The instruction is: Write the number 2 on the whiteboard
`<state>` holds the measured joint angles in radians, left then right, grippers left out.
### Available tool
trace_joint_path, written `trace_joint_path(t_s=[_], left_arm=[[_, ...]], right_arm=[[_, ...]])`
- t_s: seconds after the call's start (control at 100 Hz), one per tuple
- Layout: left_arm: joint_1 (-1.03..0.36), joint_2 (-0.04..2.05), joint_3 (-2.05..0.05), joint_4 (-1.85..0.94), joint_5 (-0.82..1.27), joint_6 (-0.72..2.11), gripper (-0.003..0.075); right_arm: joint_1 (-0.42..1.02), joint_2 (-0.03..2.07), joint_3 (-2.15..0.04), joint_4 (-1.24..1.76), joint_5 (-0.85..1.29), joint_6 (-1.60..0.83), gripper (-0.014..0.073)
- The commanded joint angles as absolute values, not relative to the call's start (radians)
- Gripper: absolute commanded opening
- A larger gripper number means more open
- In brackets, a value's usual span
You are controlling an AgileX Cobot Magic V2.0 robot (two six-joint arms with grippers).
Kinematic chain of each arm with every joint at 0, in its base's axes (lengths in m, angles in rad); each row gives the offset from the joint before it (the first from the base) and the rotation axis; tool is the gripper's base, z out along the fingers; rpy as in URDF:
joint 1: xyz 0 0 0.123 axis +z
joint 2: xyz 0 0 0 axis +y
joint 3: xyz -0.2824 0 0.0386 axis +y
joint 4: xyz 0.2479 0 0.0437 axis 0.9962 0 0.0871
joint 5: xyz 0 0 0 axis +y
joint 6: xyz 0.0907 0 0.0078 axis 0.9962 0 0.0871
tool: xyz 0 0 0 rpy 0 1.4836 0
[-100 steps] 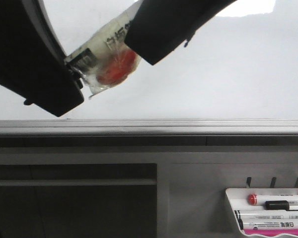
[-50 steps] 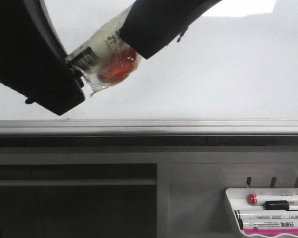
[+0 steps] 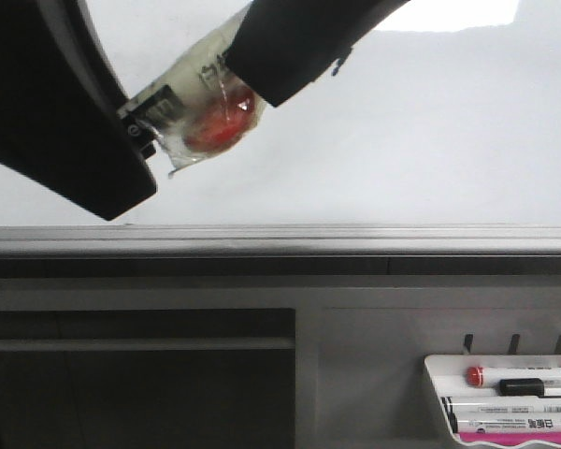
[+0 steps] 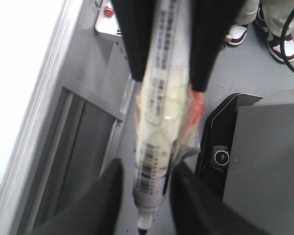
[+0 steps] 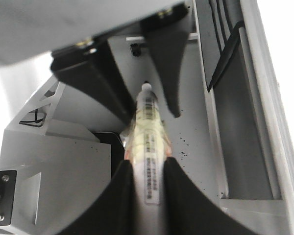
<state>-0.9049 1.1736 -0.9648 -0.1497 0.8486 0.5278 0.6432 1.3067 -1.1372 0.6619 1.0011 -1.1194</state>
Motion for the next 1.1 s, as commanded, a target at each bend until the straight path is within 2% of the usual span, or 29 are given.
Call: trace_joint_path(t_s=[0.0, 0.04, 0.09, 0.28, 0.49, 0.68, 0.86, 1.09], left_arm=[[-0.911, 1.123, -0.998, -0.156, 0.807, 0.508, 0.0411], [-0.902, 1.097, -0.998, -0.151, 0.805, 0.481, 0.0471], [-0.886, 1.056, -0.998, -0.127, 0.802, 0.439, 0.0494], [-0.755, 0.889, -0.989, -0.073, 0.782, 0.306, 0.0494], [-0.582, 0.734, -0.929, -0.073, 0.713, 0.186, 0.0494], [-0.481, 0.689, -0.844, -0.098, 0.671, 0.184, 0.0494], [-0.464, 0.693, -0.808, -0.113, 0.643, 0.184, 0.0494], [-0.464, 0.693, -0.805, -0.131, 0.6, 0.184, 0.0494]], right_arm=[[0.628, 1.25, -1.174, 0.7, 0.965, -1.109, -0.0008], [0.613, 1.232, -1.174, 0.684, 0.961, -1.089, -0.0008], [0.595, 1.208, -1.174, 0.629, 0.954, -1.033, -0.0006], [0.537, 1.108, -1.174, 0.371, 0.96, -0.717, -0.0006], [0.481, 1.013, -1.117, 0.238, 0.941, -0.291, -0.0006], [0.466, 0.987, -1.0, 0.25, 0.815, -0.263, -0.0006], [0.466, 1.01, -0.998, 0.316, 0.73, -0.263, -0.0006], [0.529, 1.174, -1.167, 0.341, 0.817, -0.237, -0.0006]])
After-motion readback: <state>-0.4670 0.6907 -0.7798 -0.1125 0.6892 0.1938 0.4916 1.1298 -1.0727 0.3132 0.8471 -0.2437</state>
